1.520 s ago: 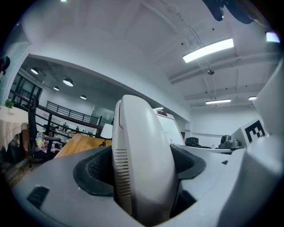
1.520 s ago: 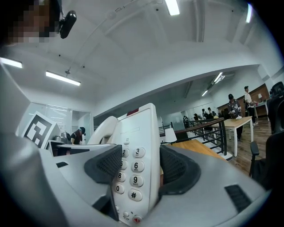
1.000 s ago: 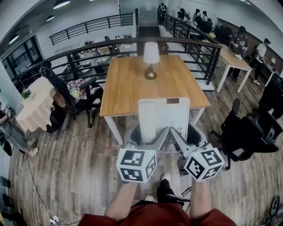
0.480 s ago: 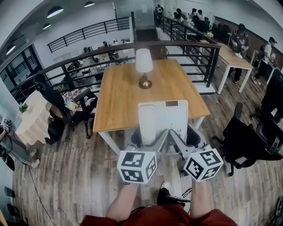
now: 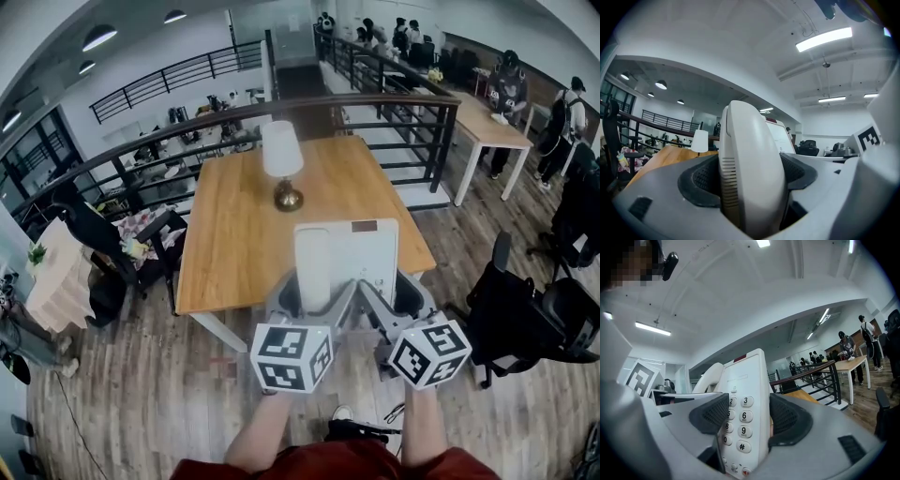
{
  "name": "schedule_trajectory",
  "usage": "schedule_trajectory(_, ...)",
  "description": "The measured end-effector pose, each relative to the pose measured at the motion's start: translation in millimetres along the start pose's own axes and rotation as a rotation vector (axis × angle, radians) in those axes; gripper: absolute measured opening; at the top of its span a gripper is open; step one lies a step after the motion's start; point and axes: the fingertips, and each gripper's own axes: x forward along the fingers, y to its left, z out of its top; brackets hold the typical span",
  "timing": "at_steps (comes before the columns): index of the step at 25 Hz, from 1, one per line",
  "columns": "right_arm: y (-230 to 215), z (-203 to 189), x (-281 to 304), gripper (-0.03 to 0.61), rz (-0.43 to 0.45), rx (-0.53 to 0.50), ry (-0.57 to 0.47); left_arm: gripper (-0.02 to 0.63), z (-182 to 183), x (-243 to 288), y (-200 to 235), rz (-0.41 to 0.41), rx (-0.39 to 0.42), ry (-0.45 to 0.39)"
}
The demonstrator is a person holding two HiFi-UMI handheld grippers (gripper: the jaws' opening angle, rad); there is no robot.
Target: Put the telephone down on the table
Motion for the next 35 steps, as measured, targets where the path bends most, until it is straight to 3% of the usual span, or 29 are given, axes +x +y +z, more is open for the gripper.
schedule_trajectory(13,-88.6,18.3,32.4,0.273,-0.015,0.008,-0.004,0.399,4.8,95.5,-16.6,-0.014,0.007,0.009)
schedule_trajectory(23,-123.1,13.9,60.1,0.273,-0.043,0.019,0.007,0.399,-1.1,140.2,-6.2,-0.035,0.000,0.029)
schedule_trajectory(35,-151.8,10.3,148.2,0.273,-0.067,0.018,0.024,0.399,6.6,209.2,57.6,-0.054,-0.018,0.042)
